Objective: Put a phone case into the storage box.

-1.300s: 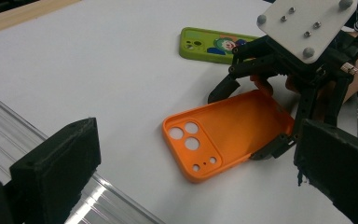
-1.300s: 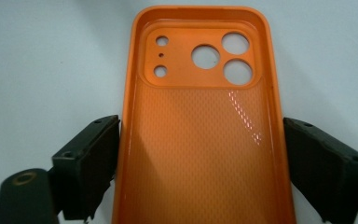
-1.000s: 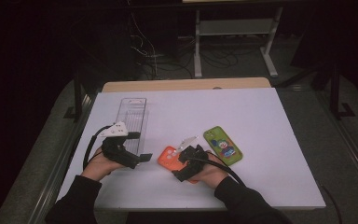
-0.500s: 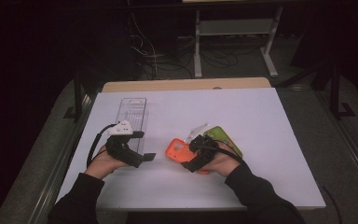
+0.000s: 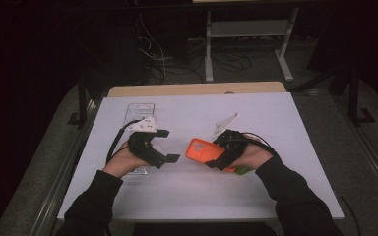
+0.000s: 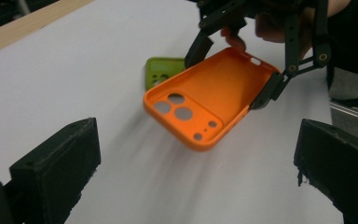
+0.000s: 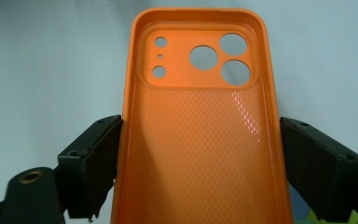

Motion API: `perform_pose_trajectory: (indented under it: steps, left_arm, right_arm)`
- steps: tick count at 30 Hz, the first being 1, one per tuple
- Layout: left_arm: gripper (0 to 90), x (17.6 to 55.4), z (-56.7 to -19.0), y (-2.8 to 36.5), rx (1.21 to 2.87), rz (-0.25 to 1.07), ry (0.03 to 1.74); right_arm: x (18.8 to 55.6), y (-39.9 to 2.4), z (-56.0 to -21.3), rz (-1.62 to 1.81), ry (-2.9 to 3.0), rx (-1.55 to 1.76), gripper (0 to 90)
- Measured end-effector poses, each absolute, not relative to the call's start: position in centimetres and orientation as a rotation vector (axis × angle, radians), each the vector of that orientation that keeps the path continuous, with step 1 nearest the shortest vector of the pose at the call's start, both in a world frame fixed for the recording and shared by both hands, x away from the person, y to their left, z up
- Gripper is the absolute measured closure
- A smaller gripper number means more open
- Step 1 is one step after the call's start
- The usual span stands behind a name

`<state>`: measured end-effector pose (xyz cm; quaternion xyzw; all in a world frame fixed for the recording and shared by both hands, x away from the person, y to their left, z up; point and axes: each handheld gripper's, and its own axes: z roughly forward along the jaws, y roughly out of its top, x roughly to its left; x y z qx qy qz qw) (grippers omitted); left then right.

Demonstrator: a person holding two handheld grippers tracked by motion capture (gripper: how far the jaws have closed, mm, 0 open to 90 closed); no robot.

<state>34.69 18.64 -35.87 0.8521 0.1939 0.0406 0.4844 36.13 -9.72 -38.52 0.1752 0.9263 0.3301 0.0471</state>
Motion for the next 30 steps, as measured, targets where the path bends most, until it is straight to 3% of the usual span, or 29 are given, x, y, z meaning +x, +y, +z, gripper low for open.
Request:
perform_pose_trajectory:
  steps: [17,30]
  left_arm:
    - [0.0,35.9,-35.2,13.3,2.184,-0.029,0.236]
    - [0.0,35.3,-35.6,11.9,2.247,-0.102,0.113]
  right_arm:
    - [36.0,-12.1,-37.9,0.997,2.944,0.435,15.3]
    - [35.2,-12.2,-36.7,1.078,2.945,0.257,15.3]
